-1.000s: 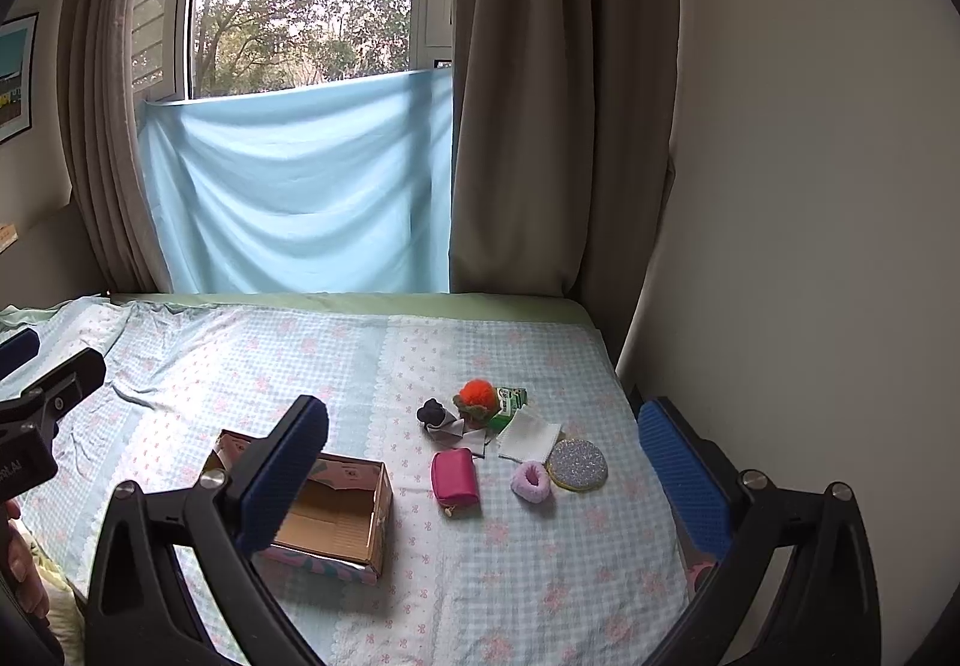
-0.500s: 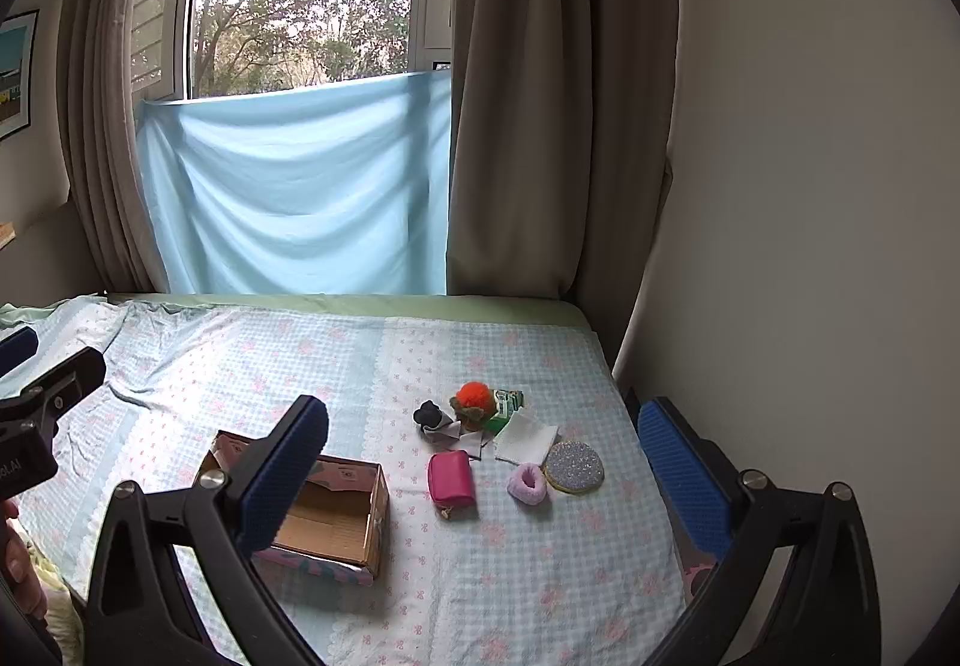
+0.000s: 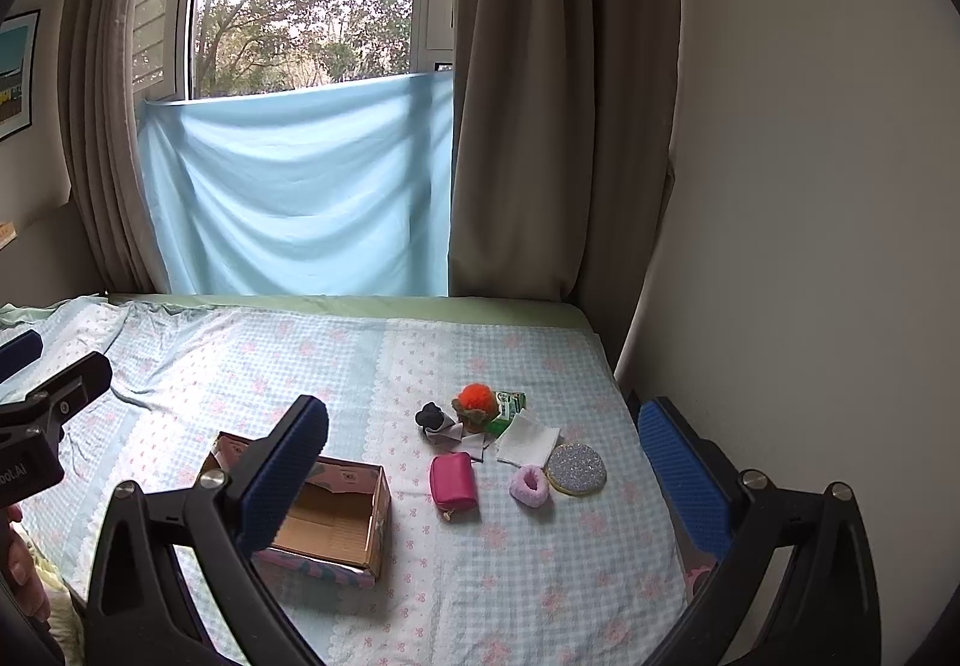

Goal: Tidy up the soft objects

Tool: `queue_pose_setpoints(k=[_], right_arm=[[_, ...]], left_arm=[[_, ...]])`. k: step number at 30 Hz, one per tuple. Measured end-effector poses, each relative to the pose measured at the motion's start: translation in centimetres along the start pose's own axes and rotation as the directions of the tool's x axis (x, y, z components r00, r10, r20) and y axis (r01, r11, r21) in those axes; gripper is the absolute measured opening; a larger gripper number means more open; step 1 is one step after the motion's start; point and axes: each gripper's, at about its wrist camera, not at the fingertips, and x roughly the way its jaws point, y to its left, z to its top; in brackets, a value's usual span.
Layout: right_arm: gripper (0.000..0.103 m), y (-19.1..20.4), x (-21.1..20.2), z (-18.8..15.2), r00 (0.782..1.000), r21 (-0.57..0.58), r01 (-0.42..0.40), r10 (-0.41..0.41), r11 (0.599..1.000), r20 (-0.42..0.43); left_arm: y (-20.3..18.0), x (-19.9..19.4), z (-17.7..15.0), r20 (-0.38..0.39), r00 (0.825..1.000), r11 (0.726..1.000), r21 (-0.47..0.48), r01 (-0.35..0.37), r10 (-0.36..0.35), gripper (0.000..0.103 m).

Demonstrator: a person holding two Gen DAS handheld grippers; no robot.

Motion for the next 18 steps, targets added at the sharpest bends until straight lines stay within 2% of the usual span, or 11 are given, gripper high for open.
queue_pose_setpoints(k=[18], right_arm=[[0.103, 0.24, 0.07, -0.02, 1.0, 0.002, 0.0, 0.0, 1.0, 0.003]], left_arm=[[-0.02, 0.31, 0.0, -0.008, 1.0, 1.0, 0.001, 0.007, -0.007, 0.103]])
